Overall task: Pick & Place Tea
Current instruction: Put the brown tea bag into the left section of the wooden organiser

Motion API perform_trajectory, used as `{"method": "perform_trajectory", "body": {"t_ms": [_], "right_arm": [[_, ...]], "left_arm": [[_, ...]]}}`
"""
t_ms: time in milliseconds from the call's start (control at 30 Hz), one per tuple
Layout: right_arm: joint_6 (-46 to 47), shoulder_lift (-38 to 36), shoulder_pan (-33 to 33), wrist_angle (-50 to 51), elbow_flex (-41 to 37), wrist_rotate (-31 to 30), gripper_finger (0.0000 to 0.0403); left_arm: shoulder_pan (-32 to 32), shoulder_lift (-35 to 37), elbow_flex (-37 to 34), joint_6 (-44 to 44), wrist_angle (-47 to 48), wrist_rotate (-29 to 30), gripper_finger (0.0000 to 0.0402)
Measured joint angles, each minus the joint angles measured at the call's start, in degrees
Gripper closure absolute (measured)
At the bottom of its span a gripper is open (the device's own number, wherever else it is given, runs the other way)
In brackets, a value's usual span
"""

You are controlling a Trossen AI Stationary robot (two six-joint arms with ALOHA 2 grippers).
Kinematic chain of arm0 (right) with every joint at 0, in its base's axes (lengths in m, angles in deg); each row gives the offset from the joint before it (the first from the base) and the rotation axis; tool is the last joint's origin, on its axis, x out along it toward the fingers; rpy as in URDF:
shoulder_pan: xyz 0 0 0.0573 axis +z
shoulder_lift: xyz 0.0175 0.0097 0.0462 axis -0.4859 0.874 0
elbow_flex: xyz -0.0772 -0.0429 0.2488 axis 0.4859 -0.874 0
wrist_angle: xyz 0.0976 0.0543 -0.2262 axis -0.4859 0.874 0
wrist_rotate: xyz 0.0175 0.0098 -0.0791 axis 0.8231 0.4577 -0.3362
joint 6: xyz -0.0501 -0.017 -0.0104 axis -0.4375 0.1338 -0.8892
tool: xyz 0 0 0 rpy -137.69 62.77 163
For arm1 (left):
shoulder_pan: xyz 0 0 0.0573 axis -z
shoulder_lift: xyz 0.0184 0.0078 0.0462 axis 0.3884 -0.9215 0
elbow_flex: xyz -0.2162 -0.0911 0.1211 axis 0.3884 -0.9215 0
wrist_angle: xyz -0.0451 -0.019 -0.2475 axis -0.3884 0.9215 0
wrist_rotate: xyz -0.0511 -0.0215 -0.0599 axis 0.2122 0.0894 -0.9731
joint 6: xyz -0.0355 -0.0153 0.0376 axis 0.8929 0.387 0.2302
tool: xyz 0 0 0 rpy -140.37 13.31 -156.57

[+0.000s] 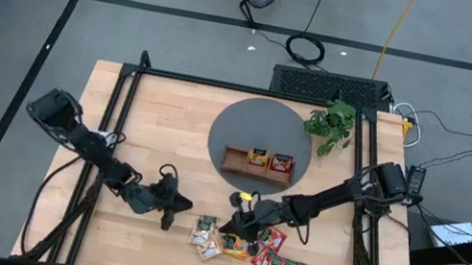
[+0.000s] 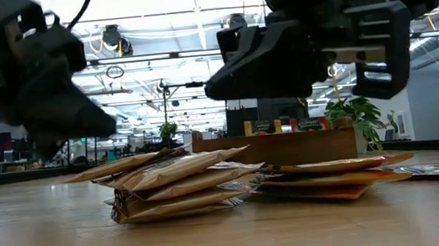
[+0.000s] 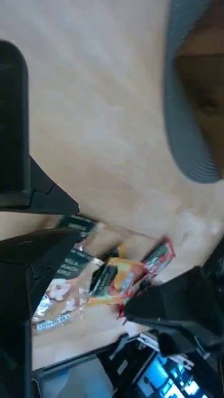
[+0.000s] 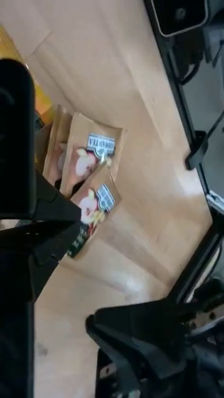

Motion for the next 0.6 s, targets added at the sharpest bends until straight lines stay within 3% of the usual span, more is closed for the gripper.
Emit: {"method": "perform_trajectory", "body": {"t_ms": [300,600], "right_arm": [[2.72,0.08,-0.33,0.45,0.20,0.07,0.0402],[1.76,0.08,-0.34,1.76,0.20,0.17,0.0403]], "left_arm": [[1.48,-9.31,2.66,6.47,-4.40,-2.16,0.0220],[0.41,-10.22,3.88,6.51,-4.75,-6.17,0.0112]]}}
